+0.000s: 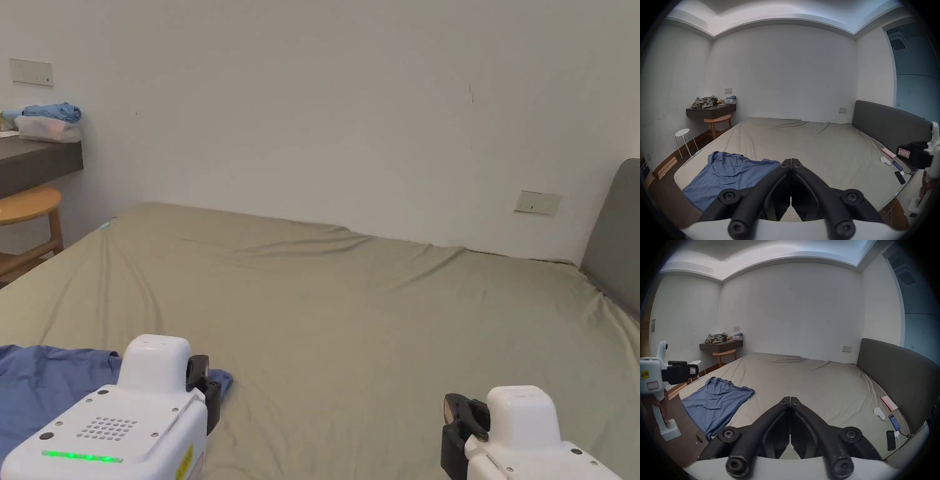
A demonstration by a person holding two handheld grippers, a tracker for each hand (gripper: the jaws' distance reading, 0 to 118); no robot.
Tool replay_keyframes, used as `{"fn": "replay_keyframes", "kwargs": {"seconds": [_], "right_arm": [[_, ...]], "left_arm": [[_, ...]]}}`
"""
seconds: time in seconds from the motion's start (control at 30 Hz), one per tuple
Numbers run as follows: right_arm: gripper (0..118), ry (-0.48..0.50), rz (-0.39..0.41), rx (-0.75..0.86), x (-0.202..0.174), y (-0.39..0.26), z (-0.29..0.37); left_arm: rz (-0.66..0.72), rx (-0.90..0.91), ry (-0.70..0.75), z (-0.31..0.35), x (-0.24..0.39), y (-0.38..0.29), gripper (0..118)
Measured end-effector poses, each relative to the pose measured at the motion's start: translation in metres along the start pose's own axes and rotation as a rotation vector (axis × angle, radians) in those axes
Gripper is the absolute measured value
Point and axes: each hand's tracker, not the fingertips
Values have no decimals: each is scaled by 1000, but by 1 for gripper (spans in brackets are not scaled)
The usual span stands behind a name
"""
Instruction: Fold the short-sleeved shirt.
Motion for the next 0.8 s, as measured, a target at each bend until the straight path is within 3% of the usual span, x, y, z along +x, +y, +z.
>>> {"fn": "replay_keyframes", "kwargs": {"seconds": [0.07,0.17,0.33,0.5,0.8], "right_arm": [[0,-37,-16,59,1,-1,5],[0,-1,-74,74,7,0,9],[0,-19,-42,50,7,2,10],[0,10,-80,44,9,-1,11],[0,10,-57,42,7,1,10]], "left_arm": [[-3,-1,1,0,0,-1,0],[-4,-5,7,1,-1,-2,0],[2,-13,5,1,-1,-2,0],[-12,-14,5,2,-1,-1,0],[-15,-14,13,3,-3,2,0]]}}
